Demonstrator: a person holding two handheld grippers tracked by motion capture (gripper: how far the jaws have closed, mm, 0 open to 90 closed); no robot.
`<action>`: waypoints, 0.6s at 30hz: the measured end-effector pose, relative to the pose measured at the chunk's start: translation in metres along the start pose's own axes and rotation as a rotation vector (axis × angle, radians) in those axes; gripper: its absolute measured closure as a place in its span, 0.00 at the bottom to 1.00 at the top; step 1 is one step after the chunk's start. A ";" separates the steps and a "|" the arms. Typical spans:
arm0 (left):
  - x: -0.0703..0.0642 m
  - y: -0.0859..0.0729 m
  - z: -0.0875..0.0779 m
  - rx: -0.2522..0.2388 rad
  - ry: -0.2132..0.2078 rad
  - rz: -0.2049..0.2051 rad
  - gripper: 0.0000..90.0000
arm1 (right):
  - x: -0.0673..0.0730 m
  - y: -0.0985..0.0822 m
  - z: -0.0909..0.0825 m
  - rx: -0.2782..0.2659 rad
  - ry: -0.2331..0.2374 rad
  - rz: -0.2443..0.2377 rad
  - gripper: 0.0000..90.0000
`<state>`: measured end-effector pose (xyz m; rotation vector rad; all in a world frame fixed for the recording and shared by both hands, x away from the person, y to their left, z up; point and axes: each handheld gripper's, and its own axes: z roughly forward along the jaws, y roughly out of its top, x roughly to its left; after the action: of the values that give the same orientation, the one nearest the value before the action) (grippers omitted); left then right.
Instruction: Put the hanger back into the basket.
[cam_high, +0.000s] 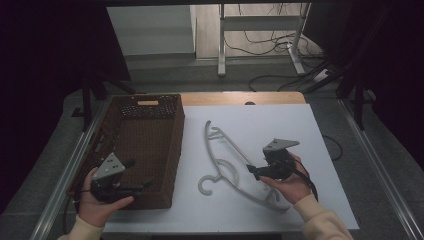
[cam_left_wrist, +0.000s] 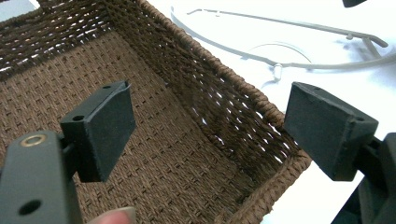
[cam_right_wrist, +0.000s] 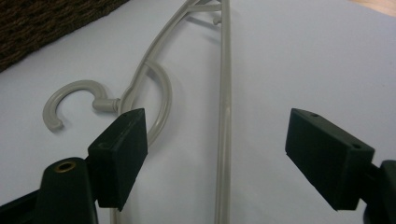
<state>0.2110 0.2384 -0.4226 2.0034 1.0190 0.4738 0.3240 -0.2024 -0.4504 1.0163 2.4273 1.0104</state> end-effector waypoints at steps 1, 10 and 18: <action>0.000 0.000 0.000 0.000 0.001 0.001 0.18 | 0.000 0.000 0.000 0.000 0.000 0.000 0.24; 0.000 0.000 0.003 0.006 -0.005 0.002 0.18 | 0.012 0.008 0.021 0.077 -0.008 -0.025 0.27; -0.001 0.001 0.004 0.009 -0.006 0.005 0.18 | 0.020 0.014 0.038 0.109 0.004 -0.056 0.29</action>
<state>0.2136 0.2357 -0.4246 2.0145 1.0149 0.4663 0.3369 -0.1623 -0.4674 0.9761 2.5237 0.8710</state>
